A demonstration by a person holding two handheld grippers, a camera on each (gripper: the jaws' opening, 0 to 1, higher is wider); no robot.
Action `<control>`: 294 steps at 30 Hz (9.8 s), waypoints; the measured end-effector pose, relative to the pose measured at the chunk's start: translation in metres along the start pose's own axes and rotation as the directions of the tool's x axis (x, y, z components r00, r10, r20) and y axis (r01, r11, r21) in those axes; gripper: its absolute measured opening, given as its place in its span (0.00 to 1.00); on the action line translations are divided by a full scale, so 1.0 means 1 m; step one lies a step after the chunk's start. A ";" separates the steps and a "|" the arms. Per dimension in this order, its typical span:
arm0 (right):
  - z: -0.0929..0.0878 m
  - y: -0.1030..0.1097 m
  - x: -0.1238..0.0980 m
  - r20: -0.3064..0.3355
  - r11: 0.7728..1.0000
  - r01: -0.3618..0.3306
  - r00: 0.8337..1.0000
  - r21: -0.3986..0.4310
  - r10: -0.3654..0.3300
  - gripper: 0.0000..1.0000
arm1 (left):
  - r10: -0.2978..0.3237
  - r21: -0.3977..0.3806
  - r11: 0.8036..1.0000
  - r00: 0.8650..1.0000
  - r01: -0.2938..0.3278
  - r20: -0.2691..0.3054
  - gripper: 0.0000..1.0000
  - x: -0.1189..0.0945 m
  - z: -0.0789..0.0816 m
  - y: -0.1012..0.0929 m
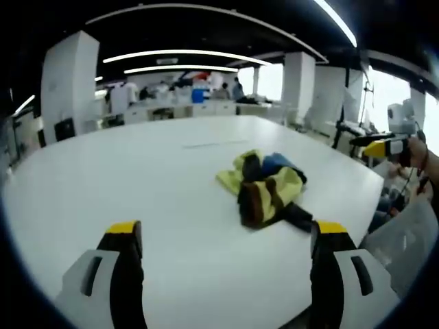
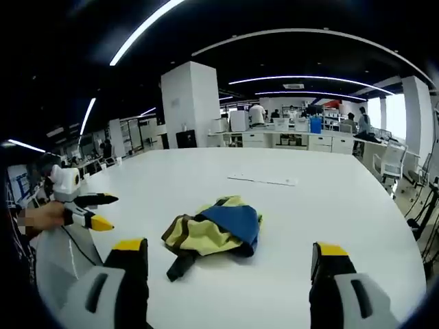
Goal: Fold the garment on the visible template until the final outline fits inside the template.
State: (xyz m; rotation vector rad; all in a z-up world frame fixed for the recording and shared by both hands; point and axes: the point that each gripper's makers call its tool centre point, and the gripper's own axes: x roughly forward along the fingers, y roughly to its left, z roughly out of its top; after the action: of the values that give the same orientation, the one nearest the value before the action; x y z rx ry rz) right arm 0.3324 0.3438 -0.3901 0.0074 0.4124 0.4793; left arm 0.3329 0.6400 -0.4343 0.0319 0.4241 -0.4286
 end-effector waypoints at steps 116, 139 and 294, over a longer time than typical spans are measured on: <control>-0.005 0.037 0.155 -0.175 0.917 -0.341 0.935 -0.208 0.308 0.24 | -0.324 0.019 0.944 0.935 0.330 -0.142 0.39 0.135 -0.033 -0.089; -0.016 0.039 0.172 -0.226 0.863 -0.332 0.939 -0.380 0.261 0.00 | -0.306 0.061 0.946 0.939 0.318 -0.156 0.09 0.134 -0.033 -0.087; 0.017 -0.103 0.196 -0.180 0.996 -0.078 0.981 -0.052 0.067 0.00 | -0.135 -0.493 0.868 0.984 0.061 -0.117 0.00 0.179 -0.010 -0.041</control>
State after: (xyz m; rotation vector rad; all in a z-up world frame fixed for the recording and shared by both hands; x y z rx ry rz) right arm 0.5434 0.3415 -0.4605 -0.0784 0.5744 0.5662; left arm 0.4598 0.5325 -0.5139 -0.4562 0.6749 -0.4106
